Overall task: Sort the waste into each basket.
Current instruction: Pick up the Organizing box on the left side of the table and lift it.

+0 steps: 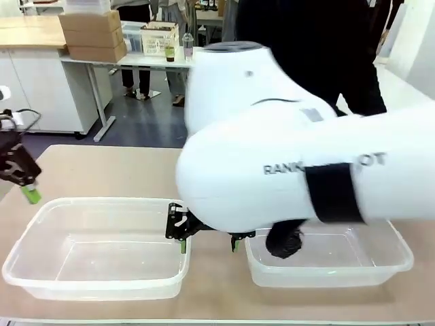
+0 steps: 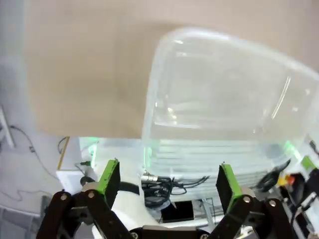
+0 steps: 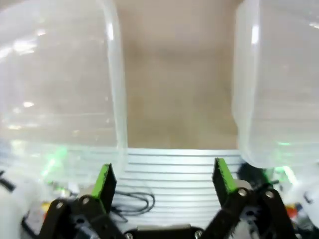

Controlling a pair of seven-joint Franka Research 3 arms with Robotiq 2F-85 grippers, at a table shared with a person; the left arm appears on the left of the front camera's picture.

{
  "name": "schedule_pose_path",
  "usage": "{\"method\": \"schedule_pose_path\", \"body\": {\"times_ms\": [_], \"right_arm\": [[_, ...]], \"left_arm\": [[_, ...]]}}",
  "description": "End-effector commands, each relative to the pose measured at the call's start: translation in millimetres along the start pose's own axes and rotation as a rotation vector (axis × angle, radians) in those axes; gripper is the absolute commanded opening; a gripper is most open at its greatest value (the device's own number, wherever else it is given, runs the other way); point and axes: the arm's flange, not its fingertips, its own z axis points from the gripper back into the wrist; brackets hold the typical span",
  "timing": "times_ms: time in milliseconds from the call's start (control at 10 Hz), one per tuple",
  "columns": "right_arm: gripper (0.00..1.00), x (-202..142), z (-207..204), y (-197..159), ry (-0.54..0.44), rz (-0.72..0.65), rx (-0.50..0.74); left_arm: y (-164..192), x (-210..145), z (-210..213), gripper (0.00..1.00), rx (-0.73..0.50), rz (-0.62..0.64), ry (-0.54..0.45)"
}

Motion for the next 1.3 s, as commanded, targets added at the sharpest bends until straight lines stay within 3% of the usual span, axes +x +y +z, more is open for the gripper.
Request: {"method": "schedule_pose_path", "body": {"times_ms": [0, 100, 200, 300, 500, 600, 900, 1000, 1200], "right_arm": [[1.0, 35.4, 1.9, 37.8, 0.045, -0.067, -0.064], [1.0, 37.7, 2.4, 44.7, 0.015, -0.114, -0.045], [1.0, 41.2, -0.8, 52.9, 0.0, -0.175, -0.079], [1.0, 28.3, -3.8, 20.0, 0.022, -0.064, -0.041], [1.0, 40.5, -4.3, 27.4, 0.025, -0.109, -0.045], [1.0, 44.4, -18.2, 42.7, -0.008, -0.115, -0.111], [1.0, 53.8, -31.2, 45.1, 0.006, -0.157, -0.063], [1.0, 56.3, -34.0, 46.5, 0.016, -0.165, -0.039], [1.0, 61.2, -39.8, 53.4, 0.019, -0.174, -0.033]], "left_arm": [[7.7, -17.3, -67.1, 1.0, 0.021, 0.095, -0.016], [11.8, -13.4, -75.6, 1.0, 0.075, 0.166, -0.086], [14.1, -6.0, -78.4, 1.0, 0.044, 0.23, -0.118], [-1.0, 23.8, -12.6, 1.0, 0.024, 0.099, -0.031], [1.0, 36.3, -15.6, 1.0, 0.023, 0.156, -0.065], [-0.6, 37.8, -24.0, 1.0, 0.048, 0.097, -0.048], [5.6, 23.4, -67.8, 1.0, 0.186, -0.146, -0.132], [8.4, 20.6, -83.2, 1.0, 0.237, -0.17, -0.125], [8.6, 18.6, -104.2, 1.0, 0.202, -0.227, -0.124]]}}
